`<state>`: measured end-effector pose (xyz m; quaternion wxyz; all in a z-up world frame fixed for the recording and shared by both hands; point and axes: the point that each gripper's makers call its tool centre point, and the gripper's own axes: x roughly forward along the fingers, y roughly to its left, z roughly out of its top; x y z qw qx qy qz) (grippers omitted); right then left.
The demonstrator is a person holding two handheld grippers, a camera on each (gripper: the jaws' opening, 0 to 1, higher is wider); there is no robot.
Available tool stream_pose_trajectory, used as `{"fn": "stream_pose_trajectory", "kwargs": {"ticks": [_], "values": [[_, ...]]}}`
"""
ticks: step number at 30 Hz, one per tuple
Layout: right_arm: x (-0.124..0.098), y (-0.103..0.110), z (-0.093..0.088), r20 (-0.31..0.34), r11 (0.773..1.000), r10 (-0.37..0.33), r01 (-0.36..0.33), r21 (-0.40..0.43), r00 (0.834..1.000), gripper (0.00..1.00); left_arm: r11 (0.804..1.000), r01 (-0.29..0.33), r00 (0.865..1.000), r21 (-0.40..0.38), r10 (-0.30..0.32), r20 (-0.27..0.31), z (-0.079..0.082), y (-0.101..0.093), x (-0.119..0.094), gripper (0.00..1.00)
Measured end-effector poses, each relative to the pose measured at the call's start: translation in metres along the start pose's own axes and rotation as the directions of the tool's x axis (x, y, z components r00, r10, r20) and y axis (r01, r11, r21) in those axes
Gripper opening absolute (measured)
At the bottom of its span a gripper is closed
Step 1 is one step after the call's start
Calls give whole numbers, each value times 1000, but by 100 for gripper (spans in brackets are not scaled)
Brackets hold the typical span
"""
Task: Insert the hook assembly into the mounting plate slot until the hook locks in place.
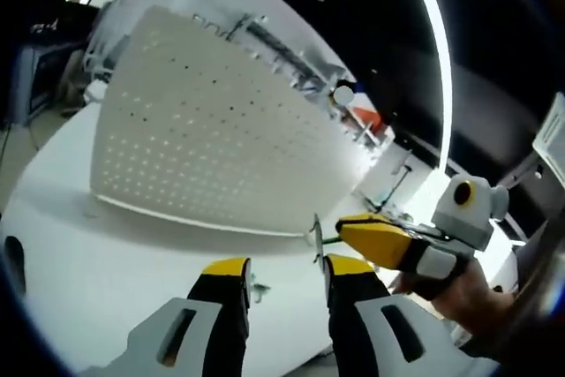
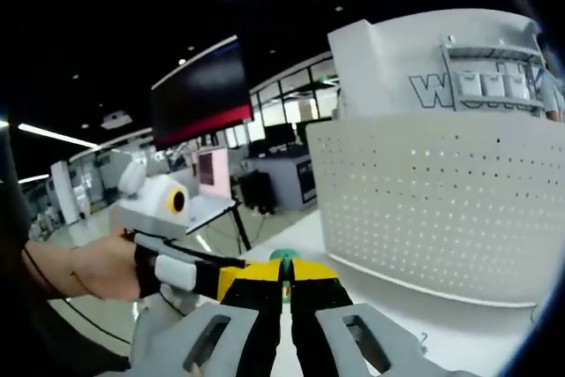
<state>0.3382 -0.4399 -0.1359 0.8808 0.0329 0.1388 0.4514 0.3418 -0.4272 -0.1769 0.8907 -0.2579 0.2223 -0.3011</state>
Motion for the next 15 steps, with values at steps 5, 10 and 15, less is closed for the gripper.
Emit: {"fn": "stream_pose_trajectory", "kwargs": {"ticks": [5,10,15], "values": [[0,2,0,9,1000,4,-4,15,1000,0,1000,30,999,-2,-30,12,3,-7,1,28],[1,7,1,15,1000,10,-10,8,1000,0,999,52,999,-12,-52,16,4,-10,1,18],[2,8,2,17,1000,12,-12,4,1000,0,996,88,996,-26,-88,18,4,-16,1,11]]}}
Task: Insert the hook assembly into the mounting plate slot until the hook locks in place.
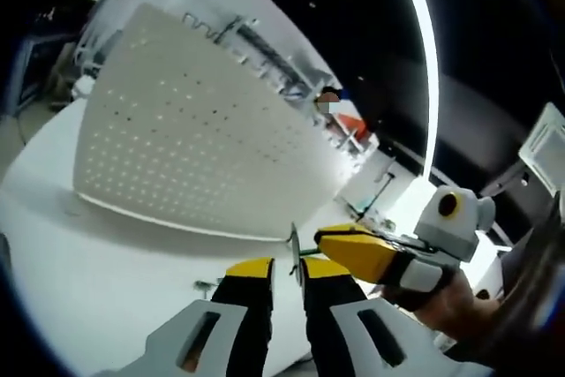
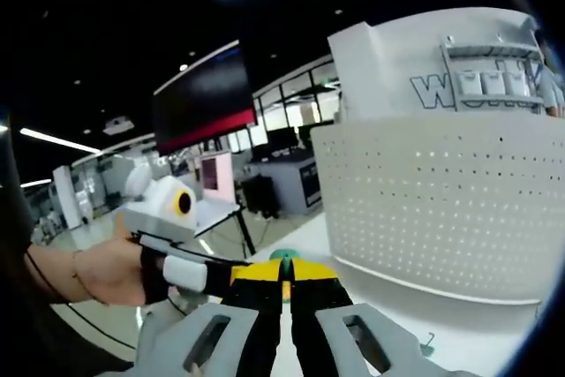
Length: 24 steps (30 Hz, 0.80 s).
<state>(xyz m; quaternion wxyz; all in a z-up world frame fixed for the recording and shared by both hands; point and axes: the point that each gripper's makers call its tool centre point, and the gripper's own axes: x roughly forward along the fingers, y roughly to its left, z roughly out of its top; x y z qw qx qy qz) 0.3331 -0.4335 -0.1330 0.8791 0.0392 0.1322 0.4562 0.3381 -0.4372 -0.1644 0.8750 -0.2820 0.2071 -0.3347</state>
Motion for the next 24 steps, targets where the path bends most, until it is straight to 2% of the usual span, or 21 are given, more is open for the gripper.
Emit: {"fn": "stream_pose_trajectory", "kwargs": {"ticks": [3,11,17,24], "values": [[1,1,-2,-5,1000,0,0,-5,1000,0,1000,24,1000,3,-24,-15,-2,-3,1,6],[2,2,-3,-9,1000,1,-2,-22,1000,0,1000,14,1000,17,-14,-18,-2,-1,0,4],[3,4,-4,-21,998,-1,-1,-55,1000,0,998,-9,1000,65,10,-22,-1,0,-1,2],[5,1,-6,-33,1000,1,-2,-27,999,1,996,-19,999,83,22,-34,-4,2,-1,1]]}}
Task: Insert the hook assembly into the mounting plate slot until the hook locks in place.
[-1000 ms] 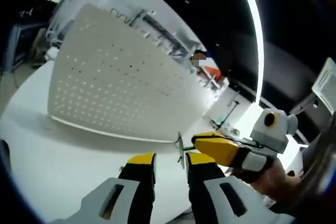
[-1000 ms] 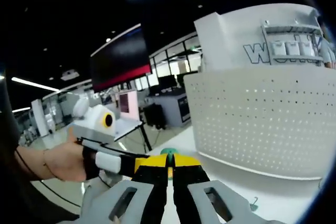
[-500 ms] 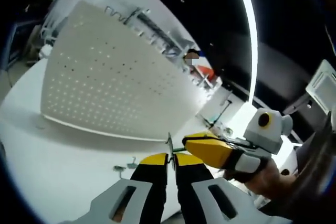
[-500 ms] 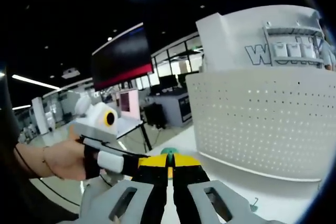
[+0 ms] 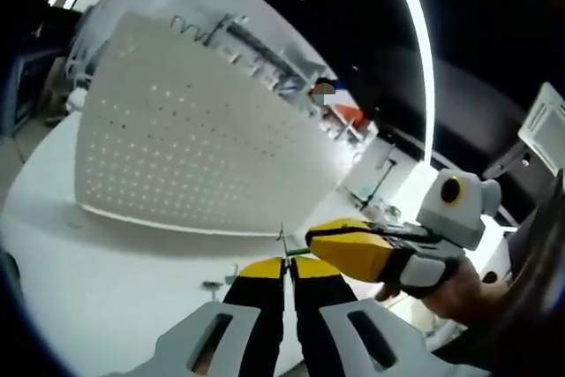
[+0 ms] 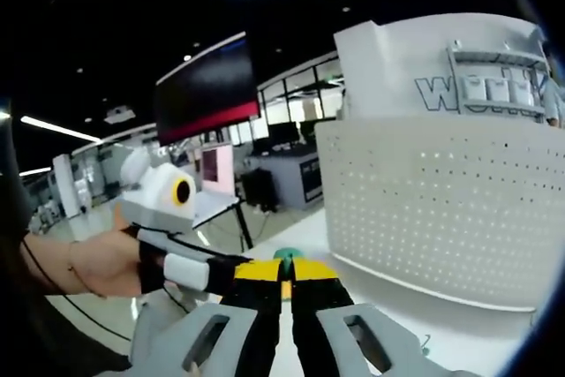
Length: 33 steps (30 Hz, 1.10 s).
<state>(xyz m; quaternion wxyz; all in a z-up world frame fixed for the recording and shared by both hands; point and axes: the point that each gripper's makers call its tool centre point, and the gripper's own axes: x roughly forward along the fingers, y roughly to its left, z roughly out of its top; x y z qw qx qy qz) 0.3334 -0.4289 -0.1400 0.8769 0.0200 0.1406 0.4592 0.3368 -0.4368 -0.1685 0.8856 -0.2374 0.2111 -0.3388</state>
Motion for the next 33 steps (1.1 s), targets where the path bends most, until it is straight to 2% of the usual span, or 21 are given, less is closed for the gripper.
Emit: {"fn": "stream_pose_trajectory", "kwargs": {"ticks": [7,13,18,23,25,29,33], "values": [[0,1,-3,-20,1000,10,-10,11,1000,2,1000,3,1000,-16,-3,-17,-6,0,1,1],[-1,1,-7,-37,999,26,-25,25,999,5,998,-47,998,52,49,-39,-8,8,0,1],[-6,2,-9,-46,999,36,-35,24,998,7,992,-85,996,96,88,-32,-6,14,-4,1],[-10,3,-13,-58,999,41,-40,27,997,7,974,-138,989,182,146,-35,-4,23,-8,1],[-11,3,-14,-64,999,41,-40,23,997,7,952,-166,983,259,181,-37,-2,26,-10,1],[-11,2,-18,-76,999,36,-34,20,996,7,931,-176,980,319,198,-37,0,25,-9,1],[-11,0,-18,-74,998,35,-31,56,997,7,913,-171,980,369,197,-34,0,22,-8,1]]}}
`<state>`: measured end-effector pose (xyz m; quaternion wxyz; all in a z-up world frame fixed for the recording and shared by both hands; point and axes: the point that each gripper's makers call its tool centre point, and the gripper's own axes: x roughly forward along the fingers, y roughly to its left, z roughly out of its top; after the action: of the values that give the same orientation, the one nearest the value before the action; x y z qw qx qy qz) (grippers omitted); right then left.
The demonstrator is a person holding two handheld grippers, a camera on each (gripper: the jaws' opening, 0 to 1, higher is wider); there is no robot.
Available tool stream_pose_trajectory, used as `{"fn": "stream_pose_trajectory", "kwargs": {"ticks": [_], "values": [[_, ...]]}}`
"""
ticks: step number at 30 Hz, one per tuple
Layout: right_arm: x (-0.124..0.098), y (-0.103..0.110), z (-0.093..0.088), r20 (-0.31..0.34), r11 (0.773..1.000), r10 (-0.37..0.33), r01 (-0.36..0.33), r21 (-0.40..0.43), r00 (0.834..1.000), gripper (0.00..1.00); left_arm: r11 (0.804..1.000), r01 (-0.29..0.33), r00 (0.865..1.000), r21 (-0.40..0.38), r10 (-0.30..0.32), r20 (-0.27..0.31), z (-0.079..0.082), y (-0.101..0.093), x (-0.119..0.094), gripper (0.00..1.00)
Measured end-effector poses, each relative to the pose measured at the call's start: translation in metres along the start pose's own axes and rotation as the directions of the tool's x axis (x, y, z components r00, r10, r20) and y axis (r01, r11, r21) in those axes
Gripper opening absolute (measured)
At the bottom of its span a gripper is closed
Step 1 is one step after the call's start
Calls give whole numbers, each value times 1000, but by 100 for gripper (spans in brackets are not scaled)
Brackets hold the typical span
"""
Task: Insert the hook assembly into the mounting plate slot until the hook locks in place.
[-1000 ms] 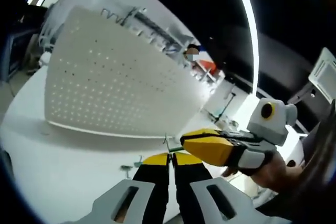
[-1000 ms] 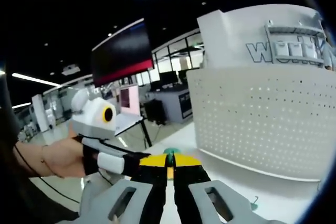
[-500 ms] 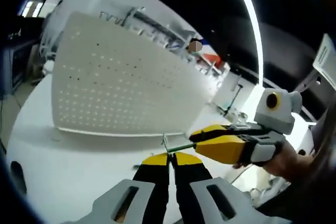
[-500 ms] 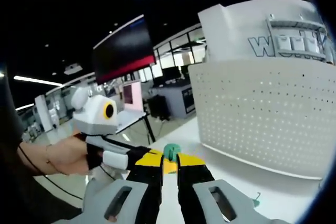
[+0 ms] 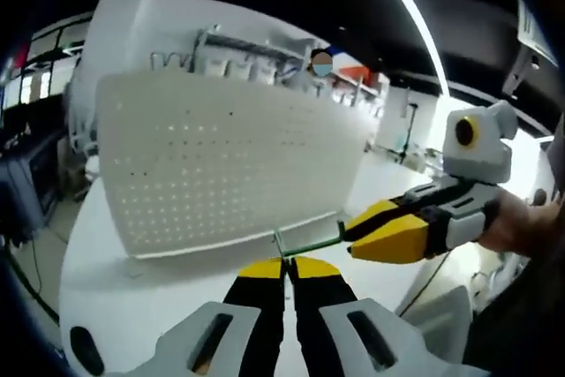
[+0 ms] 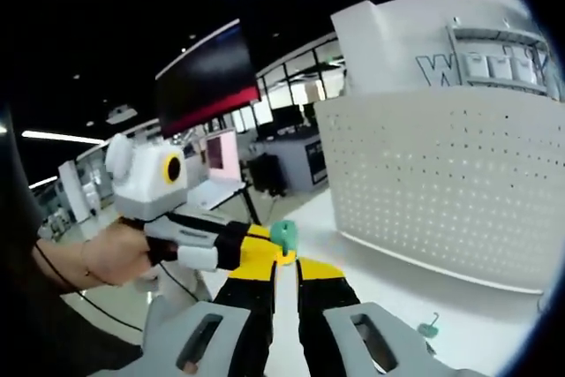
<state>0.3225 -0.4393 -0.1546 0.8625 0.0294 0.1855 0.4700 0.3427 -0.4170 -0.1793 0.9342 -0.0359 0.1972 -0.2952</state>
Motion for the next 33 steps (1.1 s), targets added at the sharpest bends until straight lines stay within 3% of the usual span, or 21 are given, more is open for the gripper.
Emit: {"fn": "stream_pose_trajectory", "kwargs": {"ticks": [8,11,16,33], "values": [[5,1,7,23,999,0,-1,51,1000,7,999,-6,999,44,5,33,5,-5,2,1],[6,0,8,36,997,2,-5,80,999,7,994,-24,999,103,20,38,9,-5,2,1],[7,-2,13,56,993,-2,-5,114,998,7,990,-28,998,137,19,61,13,-9,2,1],[12,-4,14,87,971,7,-28,237,996,2,989,-36,995,143,22,98,19,-8,1,1]]}}
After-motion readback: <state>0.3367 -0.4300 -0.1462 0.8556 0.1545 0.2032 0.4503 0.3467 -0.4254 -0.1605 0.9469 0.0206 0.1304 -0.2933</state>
